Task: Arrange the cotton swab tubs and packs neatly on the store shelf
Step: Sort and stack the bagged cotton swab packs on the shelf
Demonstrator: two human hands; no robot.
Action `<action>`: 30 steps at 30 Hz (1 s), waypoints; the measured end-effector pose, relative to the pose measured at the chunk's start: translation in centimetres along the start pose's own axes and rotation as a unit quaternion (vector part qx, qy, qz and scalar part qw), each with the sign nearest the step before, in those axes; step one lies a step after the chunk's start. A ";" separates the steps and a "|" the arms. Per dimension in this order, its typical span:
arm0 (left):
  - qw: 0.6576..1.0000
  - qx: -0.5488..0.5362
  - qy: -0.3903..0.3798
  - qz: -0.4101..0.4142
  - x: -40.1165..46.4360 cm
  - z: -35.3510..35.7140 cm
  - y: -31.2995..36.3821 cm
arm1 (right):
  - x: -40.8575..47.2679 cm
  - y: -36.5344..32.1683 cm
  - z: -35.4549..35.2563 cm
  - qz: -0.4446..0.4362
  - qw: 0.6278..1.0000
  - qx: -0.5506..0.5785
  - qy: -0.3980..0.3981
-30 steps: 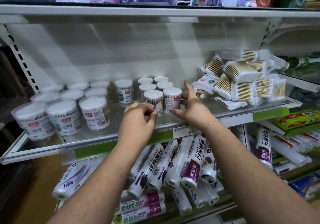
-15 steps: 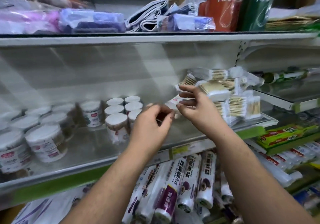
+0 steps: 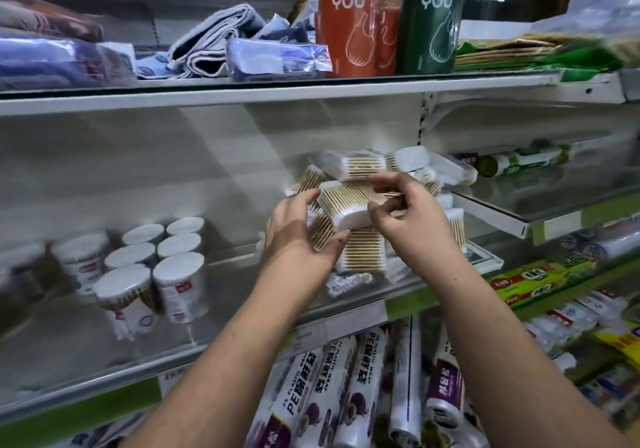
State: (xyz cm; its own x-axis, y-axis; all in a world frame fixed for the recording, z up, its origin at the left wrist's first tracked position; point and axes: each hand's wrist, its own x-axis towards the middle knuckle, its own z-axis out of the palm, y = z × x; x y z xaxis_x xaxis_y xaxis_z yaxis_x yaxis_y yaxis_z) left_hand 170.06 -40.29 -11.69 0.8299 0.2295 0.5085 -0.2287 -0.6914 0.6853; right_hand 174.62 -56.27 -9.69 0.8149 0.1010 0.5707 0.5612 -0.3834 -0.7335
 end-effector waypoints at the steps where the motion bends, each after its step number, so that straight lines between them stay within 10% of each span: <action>1: 1.000 0.005 -0.003 -0.008 0.3 0.3 0.0 | 0.2 0.4 0.0 0.009 1.000 -0.017 0.001; 30: 0.990 -0.090 0.090 -0.064 0.2 -3.4 -1.0 | 1.1 2.3 0.7 0.049 0.995 -0.079 -0.040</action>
State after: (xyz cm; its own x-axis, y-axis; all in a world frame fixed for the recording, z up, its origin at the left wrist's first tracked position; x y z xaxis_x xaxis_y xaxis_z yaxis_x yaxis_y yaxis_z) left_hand 168.73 -37.26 -10.47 0.7573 0.4377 0.4847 -0.2276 -0.5187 0.8241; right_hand 176.88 -56.36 -11.00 0.8767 0.1268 0.4641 0.4547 -0.5332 -0.7134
